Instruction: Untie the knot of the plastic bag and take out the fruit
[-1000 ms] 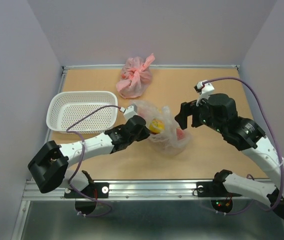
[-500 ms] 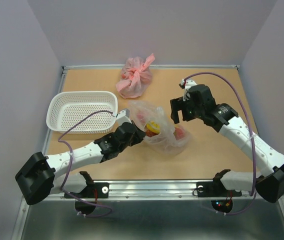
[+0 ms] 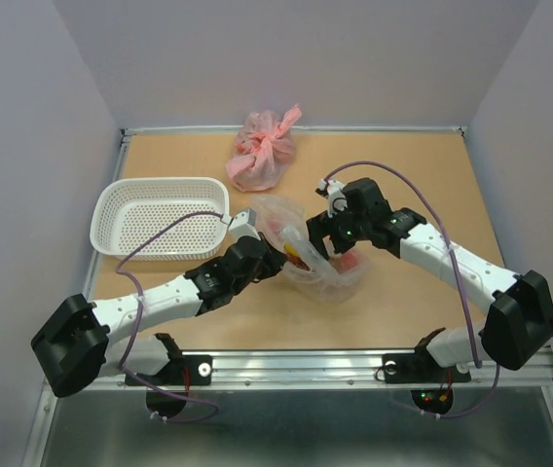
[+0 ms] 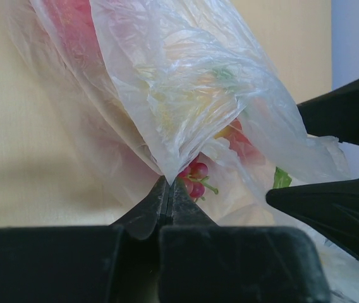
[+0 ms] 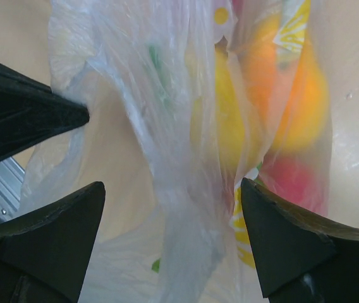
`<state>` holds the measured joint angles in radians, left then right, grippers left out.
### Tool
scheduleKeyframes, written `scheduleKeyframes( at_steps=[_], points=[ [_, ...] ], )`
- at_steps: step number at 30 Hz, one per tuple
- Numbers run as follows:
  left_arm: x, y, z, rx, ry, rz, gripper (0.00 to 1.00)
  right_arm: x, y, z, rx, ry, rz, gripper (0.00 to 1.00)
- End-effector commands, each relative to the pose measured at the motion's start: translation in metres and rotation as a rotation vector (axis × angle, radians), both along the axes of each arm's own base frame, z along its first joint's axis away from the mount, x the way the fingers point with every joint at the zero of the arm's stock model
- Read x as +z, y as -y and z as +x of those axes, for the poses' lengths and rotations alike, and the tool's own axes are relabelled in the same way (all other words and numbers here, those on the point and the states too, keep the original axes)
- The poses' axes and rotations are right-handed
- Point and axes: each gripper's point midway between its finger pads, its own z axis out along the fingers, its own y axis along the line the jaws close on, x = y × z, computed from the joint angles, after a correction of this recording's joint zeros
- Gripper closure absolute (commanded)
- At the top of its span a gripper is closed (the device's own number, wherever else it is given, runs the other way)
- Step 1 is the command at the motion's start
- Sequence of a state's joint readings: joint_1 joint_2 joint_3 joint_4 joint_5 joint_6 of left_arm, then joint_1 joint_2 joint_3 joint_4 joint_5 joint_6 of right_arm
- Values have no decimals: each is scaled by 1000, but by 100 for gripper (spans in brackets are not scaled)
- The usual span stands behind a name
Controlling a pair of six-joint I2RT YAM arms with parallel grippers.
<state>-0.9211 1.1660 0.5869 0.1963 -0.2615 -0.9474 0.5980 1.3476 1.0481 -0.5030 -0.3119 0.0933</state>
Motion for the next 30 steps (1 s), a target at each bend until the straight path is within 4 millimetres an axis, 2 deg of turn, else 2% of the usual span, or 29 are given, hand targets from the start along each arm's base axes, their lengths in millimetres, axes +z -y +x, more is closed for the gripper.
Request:
scheduleKeyframes(
  at_steps=[1,3,4,6,7,9,10,11,12,13,17,20,22,25,30],
  points=[
    [30,12,9,-17,66,-52,100,-1,-20,16,21,79,36,8],
    [31,12,9,-19,67,-55,100,-5,-18,29,-24,117,17,8],
    [31,11,8,-17,67,-56,100,-15,-10,36,-74,132,-25,10],
    [33,7,6,-10,69,-64,100,-19,-5,46,-115,159,-58,18],
    [32,4,6,1,67,-64,100,-22,2,53,-162,176,-92,29],
    [32,-3,3,20,63,-75,100,-27,11,61,-219,191,-127,43],
    [29,-8,1,32,57,-64,100,-27,22,68,-285,212,-163,63],
    [28,-12,0,43,53,-64,100,-30,28,70,-320,218,-183,72],
    [23,-19,-3,59,42,-58,100,-30,43,78,-398,245,-226,94],
    [21,-24,-5,70,35,-55,100,-29,51,80,-438,259,-247,100],
    [7,-48,-14,133,1,-34,100,-16,97,96,-645,263,-220,100],
    [-1,-72,-20,197,-13,-28,100,8,130,106,-798,275,-140,100],
    [-6,-84,-21,231,-22,-11,100,26,143,113,-861,292,-84,99],
    [-10,-98,-23,263,-28,13,100,44,148,119,-899,312,-36,99],
    [-13,-110,-21,294,-37,50,100,66,160,133,-968,318,42,99]
  ],
)
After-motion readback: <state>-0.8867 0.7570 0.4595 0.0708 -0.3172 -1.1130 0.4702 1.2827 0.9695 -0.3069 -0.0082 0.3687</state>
